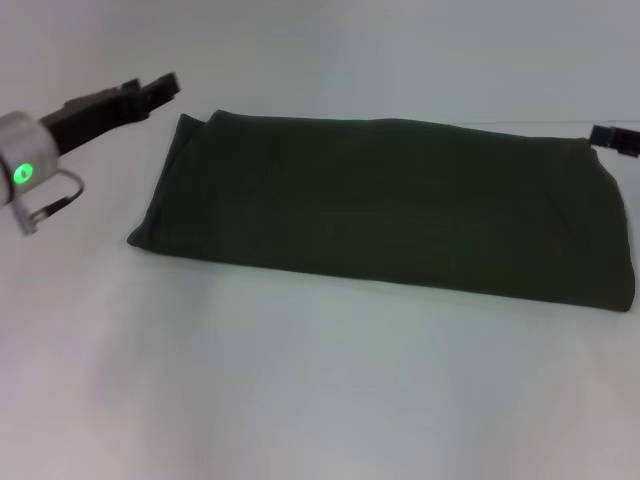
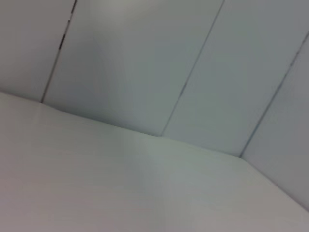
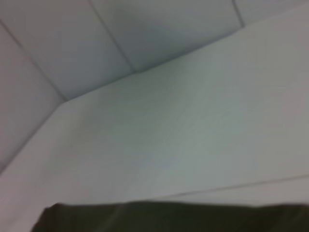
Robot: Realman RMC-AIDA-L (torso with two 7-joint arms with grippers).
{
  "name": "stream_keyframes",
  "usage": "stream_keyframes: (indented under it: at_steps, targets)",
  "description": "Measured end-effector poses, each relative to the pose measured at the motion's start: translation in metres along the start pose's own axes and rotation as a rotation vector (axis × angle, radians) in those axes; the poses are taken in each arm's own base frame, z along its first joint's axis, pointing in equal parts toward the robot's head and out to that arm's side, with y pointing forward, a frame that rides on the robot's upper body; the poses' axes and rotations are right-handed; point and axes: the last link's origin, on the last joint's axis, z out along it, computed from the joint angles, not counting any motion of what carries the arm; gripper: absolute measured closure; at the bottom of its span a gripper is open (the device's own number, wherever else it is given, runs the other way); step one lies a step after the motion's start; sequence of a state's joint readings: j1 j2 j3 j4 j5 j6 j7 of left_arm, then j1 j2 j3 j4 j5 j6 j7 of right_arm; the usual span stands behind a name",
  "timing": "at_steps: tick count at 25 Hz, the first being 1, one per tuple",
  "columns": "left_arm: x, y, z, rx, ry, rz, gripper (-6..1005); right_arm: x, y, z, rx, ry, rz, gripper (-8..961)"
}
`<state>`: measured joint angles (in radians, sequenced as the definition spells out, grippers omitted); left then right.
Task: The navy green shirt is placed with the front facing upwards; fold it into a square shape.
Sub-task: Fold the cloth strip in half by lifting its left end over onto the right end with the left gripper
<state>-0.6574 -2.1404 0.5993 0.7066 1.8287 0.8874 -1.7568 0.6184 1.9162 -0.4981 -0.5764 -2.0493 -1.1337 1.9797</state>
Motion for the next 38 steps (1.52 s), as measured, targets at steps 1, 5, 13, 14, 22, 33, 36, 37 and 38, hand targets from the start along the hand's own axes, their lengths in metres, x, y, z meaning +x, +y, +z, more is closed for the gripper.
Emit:
stream_keyframes:
  at_steps: [1,5,13,14,22,33,36,37,38]
  targets:
    - [-0.003,-0.002,-0.006,0.0,-0.001,-0.001,422,0.003,0.0,-0.006,-0.015,0.009,0.019,265]
    - [-0.016,-0.017,-0.026,0.037,-0.013,-0.013,423,0.012,-0.002,-0.025,-0.059,0.047,0.08,265]
    - [-0.043,-0.035,-0.045,0.102,-0.112,-0.014,425,0.025,-0.009,-0.049,-0.086,0.117,0.17,266]
    - [-0.046,-0.035,-0.046,0.108,-0.132,-0.009,425,0.026,-0.011,-0.051,-0.079,0.125,0.175,266]
    - [-0.062,-0.034,-0.046,0.111,-0.222,0.012,421,0.032,-0.014,-0.052,-0.063,0.137,0.198,266]
    - [-0.077,-0.033,-0.044,0.126,-0.291,-0.026,416,0.033,-0.014,-0.05,-0.057,0.137,0.194,267]
    - [-0.078,-0.031,-0.043,0.124,-0.296,-0.05,414,0.033,-0.014,-0.05,-0.055,0.136,0.192,267]
    - [-0.079,-0.031,-0.042,0.125,-0.298,-0.06,414,0.033,-0.014,-0.05,-0.054,0.136,0.192,267]
    - [-0.079,-0.03,-0.042,0.125,-0.302,-0.071,413,0.033,-0.014,-0.05,-0.054,0.135,0.191,267]
